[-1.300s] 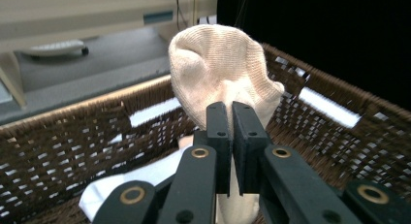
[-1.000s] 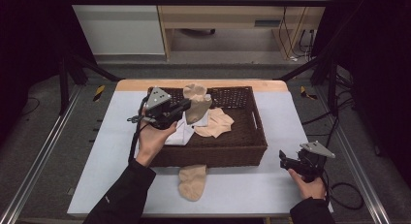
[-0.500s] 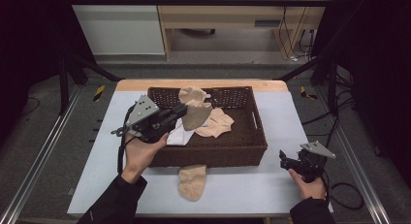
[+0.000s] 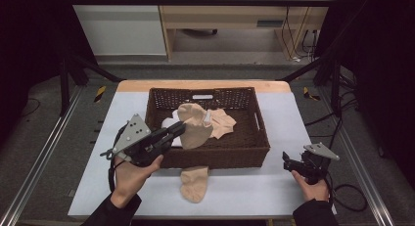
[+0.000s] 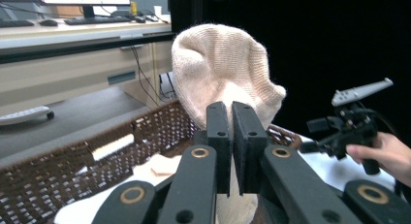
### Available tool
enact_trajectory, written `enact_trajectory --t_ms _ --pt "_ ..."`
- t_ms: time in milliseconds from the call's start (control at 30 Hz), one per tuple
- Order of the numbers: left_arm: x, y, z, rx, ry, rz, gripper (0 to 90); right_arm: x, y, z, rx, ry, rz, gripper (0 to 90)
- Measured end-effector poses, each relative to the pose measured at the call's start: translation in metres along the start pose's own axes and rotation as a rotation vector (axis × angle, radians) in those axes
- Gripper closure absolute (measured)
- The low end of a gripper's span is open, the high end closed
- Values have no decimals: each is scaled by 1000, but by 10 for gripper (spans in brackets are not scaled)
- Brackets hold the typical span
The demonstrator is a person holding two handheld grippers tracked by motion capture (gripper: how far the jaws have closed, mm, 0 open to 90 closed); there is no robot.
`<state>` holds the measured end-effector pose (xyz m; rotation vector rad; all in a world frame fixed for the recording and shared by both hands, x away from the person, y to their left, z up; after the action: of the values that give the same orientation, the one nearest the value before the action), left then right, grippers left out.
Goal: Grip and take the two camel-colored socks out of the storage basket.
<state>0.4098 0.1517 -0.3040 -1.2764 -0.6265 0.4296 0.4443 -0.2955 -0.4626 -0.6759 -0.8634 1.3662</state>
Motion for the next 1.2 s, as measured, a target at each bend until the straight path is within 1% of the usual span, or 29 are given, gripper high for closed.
enact_trajectory --t_ms 67,133,167,200,233,300,400,433,500,567,600,633,667,700,800,833,867,900,967,1033,1133,1167,1200 --pt "-2 2 1 4 5 -2 858 0 0 0 -1 -1 0 54" --pt "-7 11 3 19 20 0 858 0 0 0 -2 1 4 54" --pt "-7 11 3 19 20 0 858 0 0 0 -2 1 4 54" --pt "-11 17 3 35 32 0 858 0 0 0 0 1 0 54" --pt "-11 17 3 35 32 0 858 0 0 0 0 1 0 54" --pt "-15 24 4 46 51 7 858 0 0 0 -1 0 3 54" --pt "-22 39 6 83 70 4 858 -1 1 1 0 2 -1 54" --pt "-22 39 6 83 70 4 858 -1 1 1 0 2 -1 54" --pt "-25 47 7 103 78 12 858 -1 1 1 0 1 -1 54" --pt "-27 56 6 128 84 17 858 -1 1 1 0 0 2 54" --pt "-28 66 5 153 93 28 858 -1 1 0 -2 0 4 54" --pt "-28 66 5 153 93 28 858 -1 1 0 -1 0 4 54" --pt "-30 75 3 175 103 46 858 -1 1 0 0 1 3 54" --pt "-30 75 3 175 103 46 858 -1 1 0 0 1 3 54" --pt "-31 89 -2 214 115 67 858 0 1 0 2 1 4 54" --pt "-31 93 -4 233 119 69 858 0 1 0 3 0 4 54" --pt "-32 102 -8 266 124 74 858 0 1 0 4 1 7 54" --pt "-32 102 -8 266 124 74 858 0 1 0 4 1 8 54" --pt "-33 112 -13 301 131 85 857 0 1 0 4 0 6 54" --pt "-34 123 -19 340 140 107 856 0 1 0 4 1 8 54" --pt "-35 136 -26 388 137 103 853 0 2 0 7 -1 5 54" --pt "-35 140 -28 398 130 101 849 0 2 0 9 -1 4 54" --pt "-35 147 -31 427 124 95 837 0 2 0 9 -3 6 54"
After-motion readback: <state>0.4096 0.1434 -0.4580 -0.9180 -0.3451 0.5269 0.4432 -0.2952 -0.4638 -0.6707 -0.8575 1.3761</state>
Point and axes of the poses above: each handheld gripper's, and its own axes: z roughly backward along the jaws, y roughly out of its underside, x roughly to its left, the point moved 1 cm from there along -z, roughly forward along the jaws, and after that the axes turned 12 degrees about -z, right-handed, at the moved point
